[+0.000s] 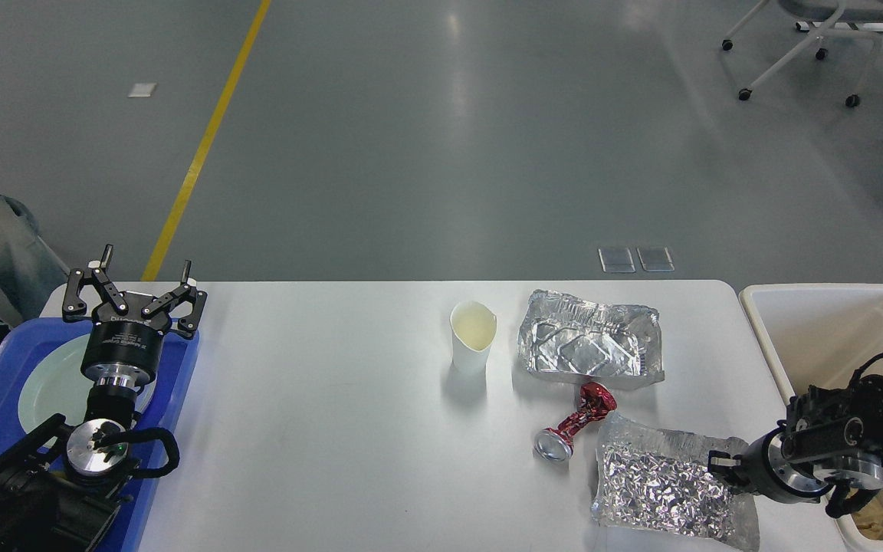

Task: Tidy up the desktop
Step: 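Grasp the edge of the clear bag of foil pieces with the right gripper, then lift the foil-piece bag and drop it into the white bin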

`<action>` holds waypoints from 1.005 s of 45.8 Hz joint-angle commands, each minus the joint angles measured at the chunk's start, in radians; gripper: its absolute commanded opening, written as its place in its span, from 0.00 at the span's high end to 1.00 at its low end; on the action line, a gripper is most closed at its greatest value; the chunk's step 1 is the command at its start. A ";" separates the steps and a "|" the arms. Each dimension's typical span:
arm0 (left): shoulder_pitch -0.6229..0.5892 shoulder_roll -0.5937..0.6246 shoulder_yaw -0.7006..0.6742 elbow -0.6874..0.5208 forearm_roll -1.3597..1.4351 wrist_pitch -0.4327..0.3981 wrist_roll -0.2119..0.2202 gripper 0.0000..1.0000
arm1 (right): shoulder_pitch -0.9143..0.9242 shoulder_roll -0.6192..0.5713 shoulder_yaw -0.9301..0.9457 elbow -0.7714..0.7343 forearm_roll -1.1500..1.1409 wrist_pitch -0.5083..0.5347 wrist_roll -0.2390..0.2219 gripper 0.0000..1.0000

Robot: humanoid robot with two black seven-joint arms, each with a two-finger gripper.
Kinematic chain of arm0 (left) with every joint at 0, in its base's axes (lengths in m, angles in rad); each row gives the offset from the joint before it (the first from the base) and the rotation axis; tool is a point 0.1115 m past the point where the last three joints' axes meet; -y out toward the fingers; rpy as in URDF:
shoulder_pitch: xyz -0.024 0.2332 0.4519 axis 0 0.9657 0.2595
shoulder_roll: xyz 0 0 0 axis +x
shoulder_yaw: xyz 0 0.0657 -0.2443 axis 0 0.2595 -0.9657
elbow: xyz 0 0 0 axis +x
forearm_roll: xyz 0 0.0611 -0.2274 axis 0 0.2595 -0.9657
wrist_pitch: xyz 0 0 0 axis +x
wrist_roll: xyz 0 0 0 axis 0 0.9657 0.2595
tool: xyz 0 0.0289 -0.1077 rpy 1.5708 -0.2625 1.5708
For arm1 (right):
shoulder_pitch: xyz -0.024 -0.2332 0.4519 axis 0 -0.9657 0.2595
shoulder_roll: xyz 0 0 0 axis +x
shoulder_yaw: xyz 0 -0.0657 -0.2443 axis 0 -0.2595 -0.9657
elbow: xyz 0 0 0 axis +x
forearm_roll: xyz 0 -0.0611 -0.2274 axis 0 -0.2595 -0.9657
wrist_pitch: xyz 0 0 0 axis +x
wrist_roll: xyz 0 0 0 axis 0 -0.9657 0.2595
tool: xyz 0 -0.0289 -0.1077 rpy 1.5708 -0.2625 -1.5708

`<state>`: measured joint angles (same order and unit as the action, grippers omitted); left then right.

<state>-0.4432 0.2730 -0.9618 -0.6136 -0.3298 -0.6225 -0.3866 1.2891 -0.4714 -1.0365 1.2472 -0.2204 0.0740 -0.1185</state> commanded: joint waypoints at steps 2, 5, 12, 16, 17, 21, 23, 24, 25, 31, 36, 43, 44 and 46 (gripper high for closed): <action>0.000 0.000 0.000 0.000 0.000 0.000 0.000 0.04 | 0.142 -0.087 0.001 0.063 0.050 0.220 0.007 1.00; 0.003 0.000 0.000 0.000 0.000 0.000 0.000 0.04 | 0.217 -0.121 -0.007 0.096 0.062 0.300 0.007 1.00; 0.000 0.000 0.000 0.000 0.000 0.000 0.000 0.04 | 0.475 -0.193 -0.108 0.221 0.076 0.378 0.005 1.00; 0.000 0.000 0.000 0.000 0.000 0.000 0.000 0.04 | 0.657 -0.185 -0.216 0.290 0.108 0.389 0.005 1.00; 0.000 0.000 0.000 0.000 0.000 0.000 0.000 0.04 | 0.699 -0.181 -0.244 0.305 0.119 0.391 0.005 1.00; 0.000 0.000 0.000 0.000 0.000 0.001 0.000 0.04 | 0.867 -0.130 -0.362 0.377 0.153 0.389 0.003 1.00; 0.000 0.000 0.000 0.000 0.000 0.000 0.000 0.04 | 0.938 -0.104 -0.410 0.397 0.167 0.391 0.003 1.00; 0.000 0.000 0.000 0.000 0.000 0.000 0.000 0.04 | 0.970 -0.096 -0.430 0.409 0.176 0.391 0.003 1.00; 0.000 0.000 0.000 0.000 0.000 0.000 0.000 0.04 | 1.001 -0.089 -0.447 0.425 0.185 0.391 0.003 1.00; 0.000 0.000 0.000 0.000 0.000 0.000 0.000 0.04 | 1.162 -0.062 -0.508 0.489 0.219 0.440 0.003 1.00; 0.000 0.000 0.000 0.000 -0.002 0.000 0.000 0.04 | 1.257 -0.062 -0.531 0.497 0.246 0.526 0.003 1.00; 0.000 0.000 0.000 0.000 -0.002 0.000 0.000 0.04 | 1.280 -0.065 -0.563 0.492 0.259 0.523 0.002 1.00; 0.000 0.000 0.000 0.000 0.000 0.000 0.000 0.04 | 1.279 -0.065 -0.568 0.491 0.259 0.517 0.002 1.00; 0.000 0.000 0.000 0.000 0.000 0.000 0.000 0.04 | 1.271 -0.065 -0.583 0.486 0.259 0.501 0.002 1.00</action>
<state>-0.4433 0.2730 -0.9618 -0.6136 -0.3313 -0.6225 -0.3866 2.5653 -0.5350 -1.5918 1.7429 0.0377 0.6001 -0.1164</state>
